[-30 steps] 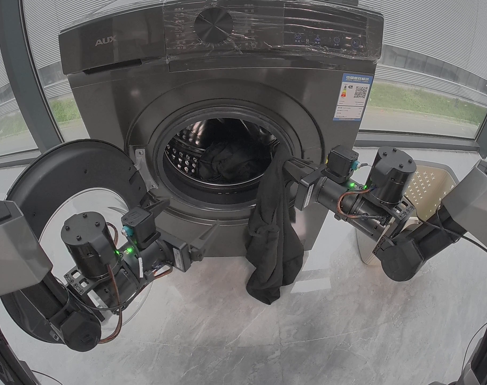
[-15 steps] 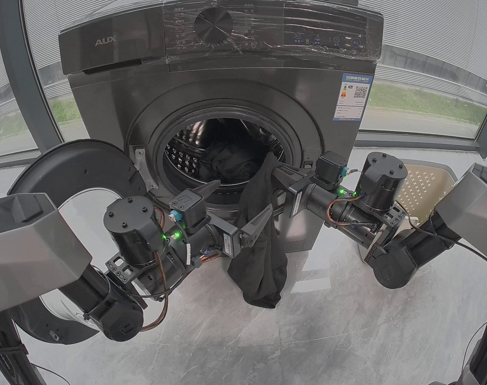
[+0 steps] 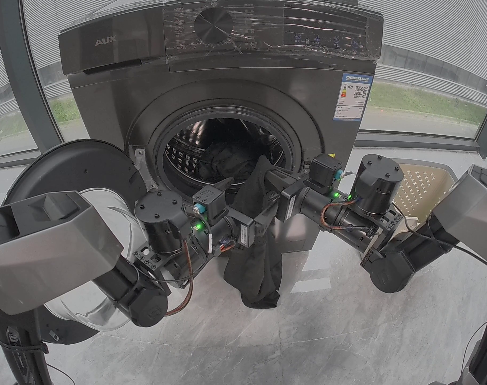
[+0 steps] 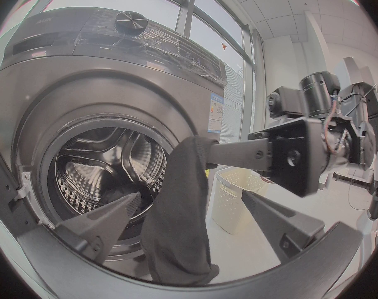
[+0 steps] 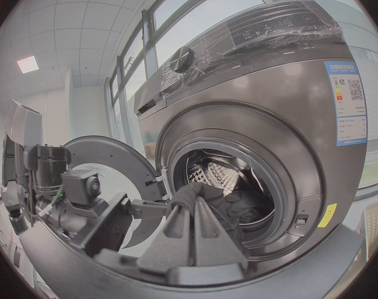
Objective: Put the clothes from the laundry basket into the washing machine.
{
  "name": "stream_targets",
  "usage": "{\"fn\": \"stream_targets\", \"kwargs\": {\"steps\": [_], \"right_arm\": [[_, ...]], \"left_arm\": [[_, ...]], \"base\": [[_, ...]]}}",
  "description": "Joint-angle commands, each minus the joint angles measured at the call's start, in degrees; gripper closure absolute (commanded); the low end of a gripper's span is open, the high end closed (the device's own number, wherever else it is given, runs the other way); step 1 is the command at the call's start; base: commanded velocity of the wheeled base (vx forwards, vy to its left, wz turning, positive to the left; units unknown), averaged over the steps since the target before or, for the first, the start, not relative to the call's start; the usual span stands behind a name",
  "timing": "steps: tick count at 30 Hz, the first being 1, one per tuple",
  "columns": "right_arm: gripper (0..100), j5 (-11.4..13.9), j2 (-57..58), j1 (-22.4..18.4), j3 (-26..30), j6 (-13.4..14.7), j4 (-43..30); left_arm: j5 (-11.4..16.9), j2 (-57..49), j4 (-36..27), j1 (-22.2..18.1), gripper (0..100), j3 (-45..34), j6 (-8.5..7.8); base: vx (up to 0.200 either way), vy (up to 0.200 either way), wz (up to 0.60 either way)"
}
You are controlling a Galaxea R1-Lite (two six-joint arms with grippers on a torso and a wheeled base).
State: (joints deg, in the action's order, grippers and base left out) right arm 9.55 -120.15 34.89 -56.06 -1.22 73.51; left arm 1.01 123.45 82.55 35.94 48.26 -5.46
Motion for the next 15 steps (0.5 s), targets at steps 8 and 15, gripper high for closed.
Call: {"fn": "stream_targets", "kwargs": {"steps": [8,15], "right_arm": [[100,0.0,-0.3,0.4,0.2,0.3,0.2],[100,0.0,-0.9,1.1,-0.1,0.7,0.9]], "left_arm": [[-0.3,2.2,-0.5,-0.8,100,2.9,-0.16],[-0.3,0.6,0.5,-0.9,100,1.1,-0.08]], "base": [[0.000,0.000,0.00],[0.000,0.000,0.00]]}}
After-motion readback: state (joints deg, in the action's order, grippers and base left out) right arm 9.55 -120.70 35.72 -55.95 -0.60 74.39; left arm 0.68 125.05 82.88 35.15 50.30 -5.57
